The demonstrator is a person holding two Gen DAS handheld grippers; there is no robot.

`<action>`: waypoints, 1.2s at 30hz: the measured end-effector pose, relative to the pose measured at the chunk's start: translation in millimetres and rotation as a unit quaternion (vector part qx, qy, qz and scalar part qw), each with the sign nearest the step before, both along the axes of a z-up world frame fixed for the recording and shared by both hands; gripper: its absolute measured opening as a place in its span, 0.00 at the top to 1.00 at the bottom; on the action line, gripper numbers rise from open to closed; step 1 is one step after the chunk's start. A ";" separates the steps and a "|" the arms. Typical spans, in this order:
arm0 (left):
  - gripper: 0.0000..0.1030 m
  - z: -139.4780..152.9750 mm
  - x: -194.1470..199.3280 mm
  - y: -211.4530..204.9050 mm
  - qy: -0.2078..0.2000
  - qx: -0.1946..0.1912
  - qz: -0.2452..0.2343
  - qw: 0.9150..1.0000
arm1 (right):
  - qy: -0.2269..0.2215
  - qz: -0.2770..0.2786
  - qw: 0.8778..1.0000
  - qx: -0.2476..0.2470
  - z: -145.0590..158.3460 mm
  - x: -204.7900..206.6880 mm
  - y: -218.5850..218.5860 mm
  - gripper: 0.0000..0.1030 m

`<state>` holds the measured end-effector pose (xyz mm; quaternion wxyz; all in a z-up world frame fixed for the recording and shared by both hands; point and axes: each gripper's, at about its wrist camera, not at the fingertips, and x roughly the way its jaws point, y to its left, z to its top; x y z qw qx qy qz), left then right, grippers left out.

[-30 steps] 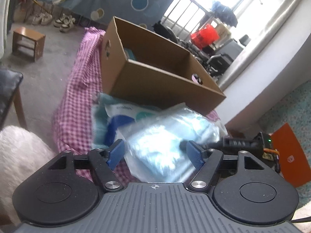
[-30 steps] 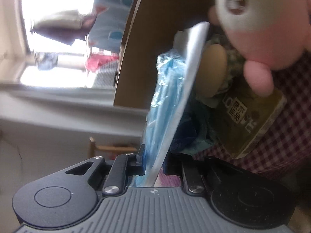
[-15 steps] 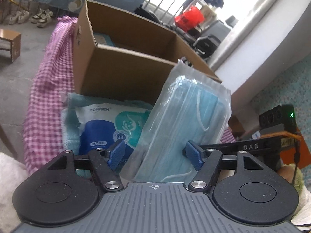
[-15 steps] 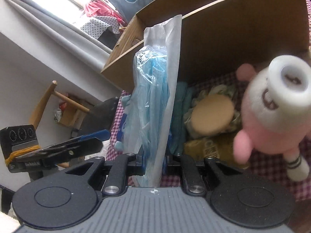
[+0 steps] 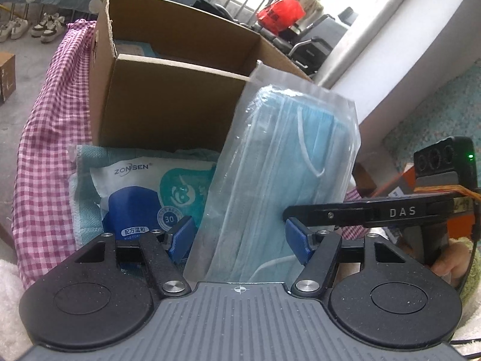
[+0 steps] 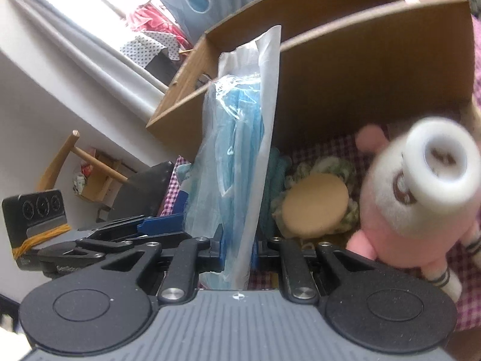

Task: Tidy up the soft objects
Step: 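Grasp a blue face mask pack with the right gripper and lift it, then lower the mask pack into the cardboard box and open the right gripper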

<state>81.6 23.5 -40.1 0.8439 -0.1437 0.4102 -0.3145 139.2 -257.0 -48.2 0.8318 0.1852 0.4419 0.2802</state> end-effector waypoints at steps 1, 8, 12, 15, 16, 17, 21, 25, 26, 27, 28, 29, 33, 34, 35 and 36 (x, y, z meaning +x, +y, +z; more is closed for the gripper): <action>0.36 0.6 -1.1 0.6 -0.003 -0.002 -0.001 1.000 | -0.012 0.005 1.000 -0.007 4.0 -1.9 1.6 0.84; 0.35 12.9 -11.8 11.1 -0.044 -0.045 -0.019 0.998 | -0.078 0.057 0.995 -0.041 32.9 -13.2 9.0 0.87; 0.32 14.1 -7.1 25.6 -0.035 -0.101 -0.031 0.994 | -0.092 0.091 0.991 -0.027 50.7 -16.4 4.9 0.88; 0.18 16.6 -7.5 37.6 -0.031 -0.152 -0.039 0.987 | -0.098 0.115 0.989 -0.002 63.6 -17.2 -5.2 0.88; 0.13 18.0 -8.7 40.7 -0.036 -0.163 -0.040 0.985 | -0.098 0.122 0.988 0.010 66.7 -17.2 -9.2 0.88; 0.11 20.7 -10.5 43.2 -0.042 -0.174 -0.044 0.983 | -0.097 0.129 0.987 0.024 69.0 -17.1 -11.5 0.88; 0.04 26.5 -13.5 47.4 -0.054 -0.193 -0.053 0.978 | -0.098 0.145 0.982 0.071 76.9 -18.3 -21.8 0.88; 0.02 25.7 -9.8 43.7 -0.042 -0.225 -0.080 0.970 | -0.096 0.166 0.974 0.123 78.7 -17.0 -28.2 0.87; 0.02 26.4 -9.5 41.8 -0.040 -0.232 -0.085 0.968 | -0.095 0.168 0.973 0.128 78.6 -16.7 -28.1 0.88; 0.03 27.3 -9.3 40.6 -0.040 -0.237 -0.090 0.966 | -0.093 0.166 0.974 0.127 78.1 -15.3 -28.2 0.88; 0.06 29.5 -10.0 39.0 -0.045 -0.238 -0.093 0.966 | -0.091 0.162 0.975 0.123 77.2 -14.6 -27.8 0.87; 0.11 33.9 -11.1 35.5 -0.057 -0.232 -0.092 0.967 | -0.089 0.158 0.976 0.120 76.1 -13.1 -28.6 0.88; 0.40 43.5 -9.7 19.9 -0.082 -0.175 -0.077 0.978 | -0.077 0.135 0.981 0.113 71.4 -4.6 -36.2 0.87; 0.44 44.8 -9.0 17.4 -0.085 -0.164 -0.072 0.980 | -0.076 0.131 0.982 0.112 70.8 -1.6 -37.7 0.87; 0.46 46.3 -10.2 16.5 -0.088 -0.158 -0.067 0.981 | -0.076 0.128 0.983 0.111 71.6 0.3 -39.1 0.87; 0.47 48.9 -8.1 14.7 -0.089 -0.156 -0.064 0.982 | -0.077 0.125 0.983 0.108 73.3 4.0 -40.1 0.87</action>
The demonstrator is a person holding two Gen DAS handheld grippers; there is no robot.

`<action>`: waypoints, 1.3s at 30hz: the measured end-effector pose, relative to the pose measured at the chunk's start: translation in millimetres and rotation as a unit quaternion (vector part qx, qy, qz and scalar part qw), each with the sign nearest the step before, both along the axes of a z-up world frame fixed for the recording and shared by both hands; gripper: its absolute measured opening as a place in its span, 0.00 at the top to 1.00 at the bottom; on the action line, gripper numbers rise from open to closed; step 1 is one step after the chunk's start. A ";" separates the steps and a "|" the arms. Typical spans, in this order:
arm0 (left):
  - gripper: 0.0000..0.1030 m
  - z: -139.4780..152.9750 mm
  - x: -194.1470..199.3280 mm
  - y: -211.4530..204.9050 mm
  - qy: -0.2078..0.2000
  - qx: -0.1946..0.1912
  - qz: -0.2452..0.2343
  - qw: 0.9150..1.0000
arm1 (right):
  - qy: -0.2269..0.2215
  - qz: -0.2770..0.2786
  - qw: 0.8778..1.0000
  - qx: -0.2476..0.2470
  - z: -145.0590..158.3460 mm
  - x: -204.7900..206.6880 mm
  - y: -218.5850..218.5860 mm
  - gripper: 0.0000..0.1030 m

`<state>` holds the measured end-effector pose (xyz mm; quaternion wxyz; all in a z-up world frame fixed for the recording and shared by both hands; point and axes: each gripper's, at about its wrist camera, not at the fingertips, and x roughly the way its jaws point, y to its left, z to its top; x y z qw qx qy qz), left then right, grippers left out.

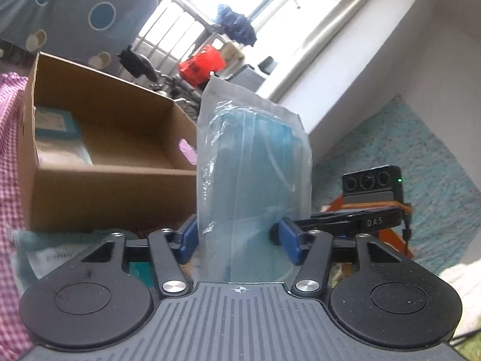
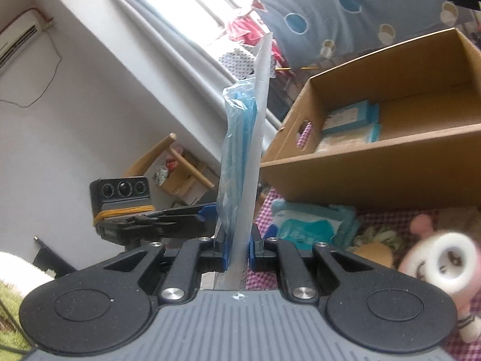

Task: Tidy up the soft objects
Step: 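Lower the mask pack into the cardboard box and open the right gripper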

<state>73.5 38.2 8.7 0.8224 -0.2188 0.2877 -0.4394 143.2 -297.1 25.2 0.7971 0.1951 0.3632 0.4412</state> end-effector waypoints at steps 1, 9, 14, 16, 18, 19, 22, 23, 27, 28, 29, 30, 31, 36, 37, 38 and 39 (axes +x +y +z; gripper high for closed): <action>0.48 4.4 2.3 -0.7 -0.003 0.000 0.004 1.000 | -0.002 -0.005 1.000 -0.005 2.8 3.2 -0.3 0.87; 0.49 50.9 48.7 -25.5 -0.033 0.055 0.041 0.997 | -0.038 -0.029 0.998 -0.038 47.9 53.9 -2.1 0.87; 0.48 70.9 110.8 -44.5 -0.011 0.082 0.053 0.995 | -0.034 -0.038 0.997 -0.065 71.0 116.8 -2.7 0.87; 0.48 70.9 135.8 -50.9 0.006 0.094 0.055 0.994 | -0.022 -0.040 0.996 -0.077 73.0 146.8 -4.3 0.87; 0.49 63.3 162.7 -57.5 0.039 0.109 0.056 0.992 | 0.008 -0.042 0.996 -0.084 68.0 182.2 -7.6 0.87; 0.49 58.2 173.1 -58.9 0.055 0.112 0.057 0.990 | 0.021 -0.041 0.995 -0.090 63.3 197.7 -8.3 0.87; 0.49 40.4 201.9 -69.8 0.099 0.140 0.063 0.983 | 0.061 -0.040 0.991 -0.113 42.5 238.4 -7.8 0.87; 0.49 32.6 210.0 -74.0 0.115 0.152 0.066 0.979 | 0.073 -0.039 0.989 -0.120 34.8 248.9 -6.6 0.87; 0.49 -0.2 235.3 -89.0 0.181 0.205 0.067 0.960 | 0.128 -0.026 0.978 -0.161 -5.0 286.3 2.5 0.87; 0.49 -8.8 241.3 -91.4 0.198 0.215 0.066 0.954 | 0.142 -0.025 0.974 -0.175 -16.0 294.7 6.0 0.86; 0.49 -14.2 245.9 -92.6 0.212 0.222 0.065 0.949 | 0.151 -0.023 0.971 -0.185 -23.6 300.7 8.5 0.86; 0.49 -21.5 250.5 -93.6 0.226 0.228 0.065 0.945 | 0.162 -0.021 0.967 -0.195 -32.1 307.3 11.6 0.86; 0.49 -26.8 255.2 -94.2 0.236 0.234 0.065 0.941 | 0.171 -0.021 0.963 -0.205 -40.1 313.6 14.4 0.86; 0.49 -43.1 270.6 -94.6 0.266 0.254 0.064 0.928 | 0.209 -0.020 0.947 -0.242 -71.4 335.6 23.0 0.85; 0.49 -43.8 270.5 -94.3 0.263 0.257 0.067 0.927 | 0.214 -0.018 0.945 -0.248 -77.1 338.1 24.7 0.85; 0.49 -43.2 269.1 -95.0 0.261 0.257 0.068 0.928 | 0.218 -0.015 0.943 -0.251 -79.4 338.3 25.7 0.83; 0.48 -43.0 268.0 -94.0 0.261 0.255 0.067 0.929 | 0.222 -0.012 0.942 -0.251 -83.2 339.8 27.0 0.82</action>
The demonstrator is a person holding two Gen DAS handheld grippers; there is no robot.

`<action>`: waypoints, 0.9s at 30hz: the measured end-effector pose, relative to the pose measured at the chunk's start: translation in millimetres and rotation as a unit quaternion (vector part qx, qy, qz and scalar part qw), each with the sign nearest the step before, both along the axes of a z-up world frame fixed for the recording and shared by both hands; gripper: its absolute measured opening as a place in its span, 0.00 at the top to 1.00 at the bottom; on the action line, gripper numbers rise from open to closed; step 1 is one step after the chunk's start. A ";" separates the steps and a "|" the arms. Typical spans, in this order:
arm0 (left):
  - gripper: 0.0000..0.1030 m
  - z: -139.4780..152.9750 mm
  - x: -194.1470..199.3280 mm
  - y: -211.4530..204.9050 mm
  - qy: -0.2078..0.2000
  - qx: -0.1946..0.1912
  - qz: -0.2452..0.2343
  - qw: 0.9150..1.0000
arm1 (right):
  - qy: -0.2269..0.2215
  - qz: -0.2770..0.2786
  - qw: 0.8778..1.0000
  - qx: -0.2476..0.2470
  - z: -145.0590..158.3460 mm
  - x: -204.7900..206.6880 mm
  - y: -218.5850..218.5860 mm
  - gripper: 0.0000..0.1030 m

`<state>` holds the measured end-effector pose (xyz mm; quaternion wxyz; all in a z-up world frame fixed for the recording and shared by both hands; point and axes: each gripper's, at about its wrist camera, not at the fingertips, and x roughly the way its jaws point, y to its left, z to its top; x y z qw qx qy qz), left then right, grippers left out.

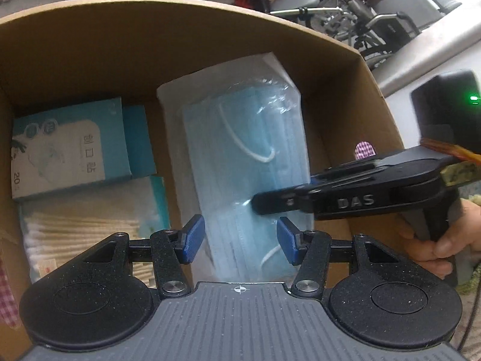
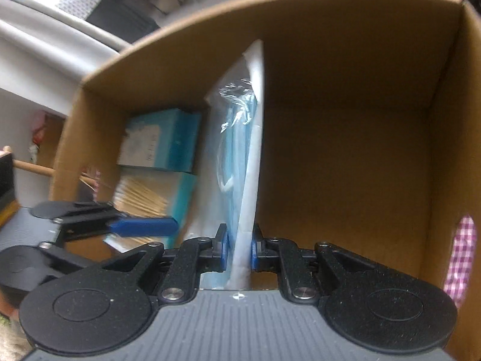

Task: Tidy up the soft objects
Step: 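Lower the mask pack into the cardboard box and open the right gripper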

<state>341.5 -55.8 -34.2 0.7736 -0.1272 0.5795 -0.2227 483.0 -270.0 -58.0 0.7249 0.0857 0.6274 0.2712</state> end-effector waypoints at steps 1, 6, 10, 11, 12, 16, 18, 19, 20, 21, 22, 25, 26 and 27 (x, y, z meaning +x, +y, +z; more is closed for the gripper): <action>0.48 -1.2 -2.9 1.0 0.000 -0.003 0.000 1.000 | 0.003 0.001 1.000 0.000 -3.6 1.6 2.2 0.81; 0.48 3.6 -6.0 5.8 -0.008 0.003 0.005 1.000 | 0.009 0.019 1.000 0.007 -10.9 8.3 13.8 0.80; 0.48 6.5 -4.8 3.8 -0.010 0.007 0.005 1.000 | 0.006 0.032 0.999 -0.003 -6.9 15.4 17.7 0.76; 0.48 6.9 -6.3 4.3 -0.010 0.010 0.005 1.000 | 0.006 0.032 0.999 -0.005 -8.0 16.7 19.9 0.74; 0.48 7.5 -8.0 5.0 -0.010 0.013 0.004 1.000 | 0.007 0.032 0.999 -0.007 -7.7 17.6 20.8 0.73; 0.44 11.5 -9.6 4.6 -0.016 0.014 0.001 1.000 | -0.009 0.013 0.999 -0.034 1.4 19.7 21.1 0.38; 0.42 17.1 -13.6 7.8 -0.024 0.012 0.002 1.000 | -0.036 0.007 0.998 -0.059 8.6 18.3 21.0 0.19; 0.41 21.6 -16.5 9.7 -0.032 0.010 0.003 0.999 | -0.044 0.005 0.997 -0.063 12.1 17.8 18.8 0.19; 0.40 25.7 -19.8 12.2 -0.040 0.009 0.002 0.999 | -0.045 -0.001 0.997 -0.062 14.4 17.7 16.5 0.19; 0.40 30.2 -22.6 15.0 -0.049 0.008 0.003 0.999 | -0.044 -0.008 0.997 -0.058 17.5 18.5 12.4 0.19; 0.38 35.3 -25.4 17.8 -0.059 0.007 0.006 0.998 | -0.045 -0.017 0.997 -0.053 19.9 17.9 9.7 0.19; 0.33 51.6 -34.6 28.7 -0.087 -0.001 0.018 0.996 | -0.039 -0.025 0.998 -0.048 22.5 17.5 6.7 0.19; 0.32 56.9 -37.3 31.7 -0.096 -0.003 0.023 0.995 | -0.034 -0.029 0.998 -0.049 22.2 17.3 6.8 0.19; 0.32 61.9 -40.5 35.8 -0.104 -0.007 0.028 0.994 | -0.030 -0.032 0.998 -0.053 21.5 17.0 7.6 0.19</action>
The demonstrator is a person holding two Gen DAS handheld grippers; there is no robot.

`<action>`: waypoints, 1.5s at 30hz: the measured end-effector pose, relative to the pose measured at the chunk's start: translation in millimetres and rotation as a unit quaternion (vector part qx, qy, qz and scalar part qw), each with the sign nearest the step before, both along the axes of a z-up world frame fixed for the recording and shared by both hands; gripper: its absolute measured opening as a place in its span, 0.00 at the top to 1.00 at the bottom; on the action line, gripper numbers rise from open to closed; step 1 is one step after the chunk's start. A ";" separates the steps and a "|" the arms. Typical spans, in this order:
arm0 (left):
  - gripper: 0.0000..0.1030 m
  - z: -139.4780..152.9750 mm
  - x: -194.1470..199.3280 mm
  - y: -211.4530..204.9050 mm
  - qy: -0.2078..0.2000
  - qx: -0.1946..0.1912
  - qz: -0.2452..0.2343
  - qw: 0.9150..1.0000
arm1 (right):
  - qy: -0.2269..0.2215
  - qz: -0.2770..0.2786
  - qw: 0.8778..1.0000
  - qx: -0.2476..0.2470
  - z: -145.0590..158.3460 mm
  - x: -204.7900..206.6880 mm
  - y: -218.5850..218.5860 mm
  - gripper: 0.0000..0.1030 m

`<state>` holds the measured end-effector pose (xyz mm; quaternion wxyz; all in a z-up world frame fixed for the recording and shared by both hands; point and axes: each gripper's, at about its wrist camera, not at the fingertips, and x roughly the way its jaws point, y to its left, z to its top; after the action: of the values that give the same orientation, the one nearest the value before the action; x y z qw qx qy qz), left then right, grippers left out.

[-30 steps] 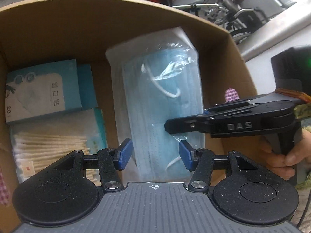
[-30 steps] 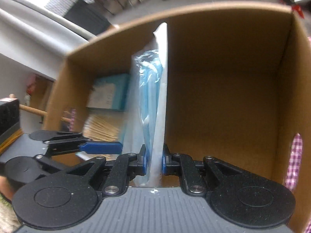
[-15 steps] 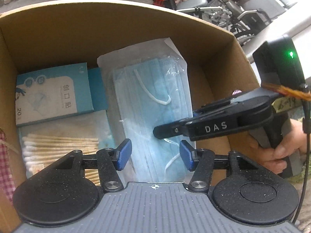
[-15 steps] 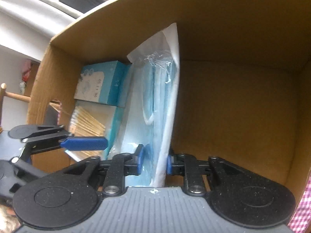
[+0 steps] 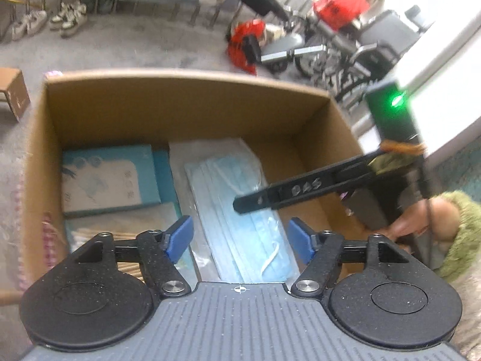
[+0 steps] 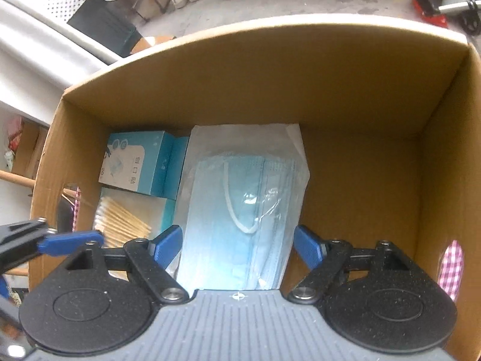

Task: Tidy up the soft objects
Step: 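Lower the mask pack into the cardboard box and open the right gripper, then move the right gripper back to the pile and grasp the teal wipes pack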

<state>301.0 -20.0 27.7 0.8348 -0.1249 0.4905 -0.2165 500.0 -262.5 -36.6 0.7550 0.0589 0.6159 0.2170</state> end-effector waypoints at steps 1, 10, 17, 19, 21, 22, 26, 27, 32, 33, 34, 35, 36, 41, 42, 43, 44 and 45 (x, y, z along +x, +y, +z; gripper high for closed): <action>0.32 5.1 -0.8 0.7 -0.008 -0.002 0.004 1.000 | 0.004 -0.003 1.000 -0.004 -1.5 -0.5 2.4 0.19; 0.19 41.8 -43.6 39.8 -0.087 -0.032 0.047 0.995 | 0.021 -0.040 0.999 0.003 -14.6 0.9 12.9 0.19; 0.05 66.0 -91.8 63.3 -0.151 -0.047 0.079 0.984 | -0.015 -0.070 0.997 -0.006 4.9 -11.4 -2.5 0.19; 0.04 69.5 -105.8 69.9 -0.162 -0.053 0.085 0.982 | -0.034 -0.077 0.996 0.005 18.9 -22.3 -10.1 0.19; 0.03 70.6 -121.6 77.9 -0.164 -0.061 0.086 0.981 | -0.057 -0.085 0.995 0.019 37.0 -38.0 -20.1 0.19; 0.02 70.5 -126.5 80.2 -0.164 -0.066 0.086 0.981 | -0.070 -0.085 0.994 0.028 47.3 -47.8 -25.0 0.19; 0.00 66.6 -152.3 90.8 -0.161 -0.076 0.083 0.980 | -0.137 -0.083 0.985 0.066 93.4 -102.3 -48.3 0.19; 0.00 65.6 -157.3 92.1 -0.160 -0.073 0.082 0.981 | -0.151 -0.084 0.982 0.080 103.7 -118.0 -54.2 0.19; 0.00 49.9 -184.8 97.1 -0.142 -0.057 0.061 0.986 | -0.210 -0.079 0.964 0.144 142.8 -200.0 -74.2 0.19; 0.00 44.0 -188.7 96.7 -0.136 -0.055 0.058 0.988 | -0.222 -0.077 0.959 0.157 146.5 -218.5 -75.8 0.19; 0.00 38.0 -192.4 98.3 -0.129 -0.053 0.057 0.989 | -0.228 -0.076 0.956 0.166 147.2 -230.5 -73.8 0.19; 0.00 30.3 -196.5 98.2 -0.120 -0.050 0.057 0.990 | -0.231 -0.071 0.955 0.175 147.0 -245.6 -71.2 0.19; 0.00 23.9 -199.8 97.1 -0.113 -0.047 0.058 0.991 | -0.232 -0.068 0.953 0.182 145.7 -256.9 -67.9 0.19; 0.00 -12.0 -210.7 84.2 -0.072 -0.030 0.044 0.996 | -0.211 -0.055 0.953 0.211 112.3 -301.3 -34.6 0.19; 0.00 -18.9 -212.1 79.0 -0.067 -0.026 0.036 0.997 | -0.204 -0.055 0.955 0.207 101.8 -306.0 -24.9 0.19; 0.00 -23.9 -215.5 74.9 -0.065 -0.023 0.030 0.997 | -0.200 -0.055 0.957 0.203 92.6 -310.7 -17.9 0.20; 0.00 -30.1 -218.3 70.5 -0.065 -0.020 0.024 0.997 | -0.191 -0.055 0.960 0.199 81.2 -314.3 -8.4 0.21; 0.00 -35.4 -218.6 67.2 -0.062 -0.018 0.021 0.998 | -0.179 -0.054 0.963 0.194 69.3 -314.7 0.5 0.24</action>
<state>82.4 47.2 -7.7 0.8656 -0.1363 0.4312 -0.2152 185.3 -261.9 32.8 0.8375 0.1982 0.4127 0.2983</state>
